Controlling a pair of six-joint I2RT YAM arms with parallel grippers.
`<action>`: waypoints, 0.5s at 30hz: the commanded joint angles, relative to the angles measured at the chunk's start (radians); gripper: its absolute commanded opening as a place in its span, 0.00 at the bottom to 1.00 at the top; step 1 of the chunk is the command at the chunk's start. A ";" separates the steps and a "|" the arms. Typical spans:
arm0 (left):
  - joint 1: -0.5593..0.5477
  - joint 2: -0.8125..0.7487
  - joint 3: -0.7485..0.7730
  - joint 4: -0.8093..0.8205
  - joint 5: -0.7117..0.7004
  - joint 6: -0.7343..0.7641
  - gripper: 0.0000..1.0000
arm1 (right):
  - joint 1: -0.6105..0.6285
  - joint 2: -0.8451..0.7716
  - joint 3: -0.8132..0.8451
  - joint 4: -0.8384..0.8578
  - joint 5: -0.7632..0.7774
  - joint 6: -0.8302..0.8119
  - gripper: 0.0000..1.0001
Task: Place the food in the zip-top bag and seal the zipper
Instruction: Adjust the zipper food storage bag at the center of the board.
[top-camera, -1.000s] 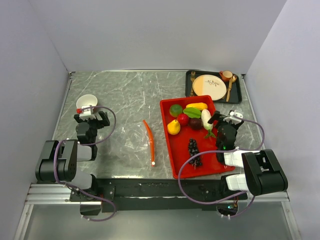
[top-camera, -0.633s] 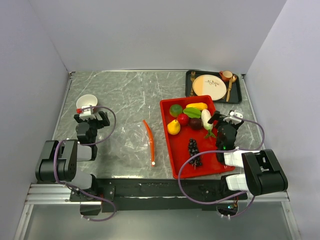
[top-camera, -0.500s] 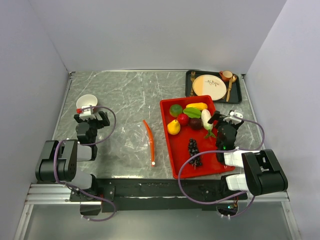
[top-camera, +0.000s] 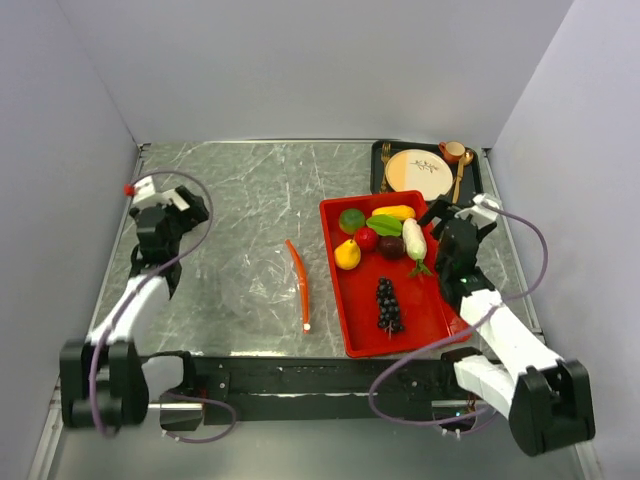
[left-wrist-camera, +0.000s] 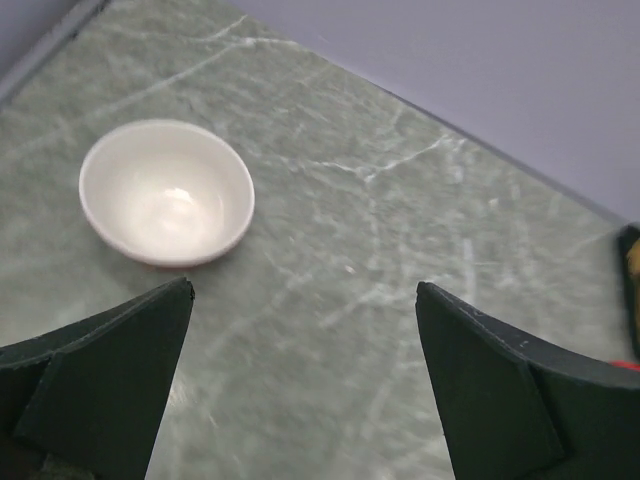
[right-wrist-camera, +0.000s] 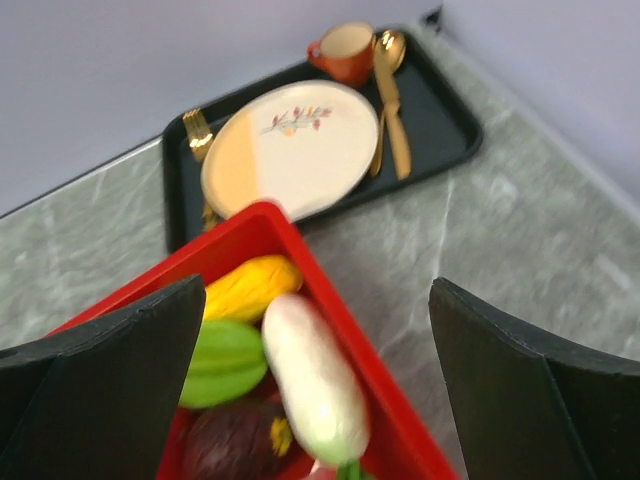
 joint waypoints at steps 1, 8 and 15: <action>0.002 -0.222 -0.042 -0.310 -0.027 -0.294 0.99 | 0.000 -0.108 0.024 -0.286 -0.148 0.144 1.00; 0.002 -0.408 -0.005 -0.436 0.201 -0.283 0.99 | -0.003 -0.073 0.308 -0.482 -0.302 0.154 1.00; -0.029 -0.368 0.103 -0.619 0.416 -0.201 0.99 | -0.001 -0.082 0.323 -0.538 -0.524 0.279 1.00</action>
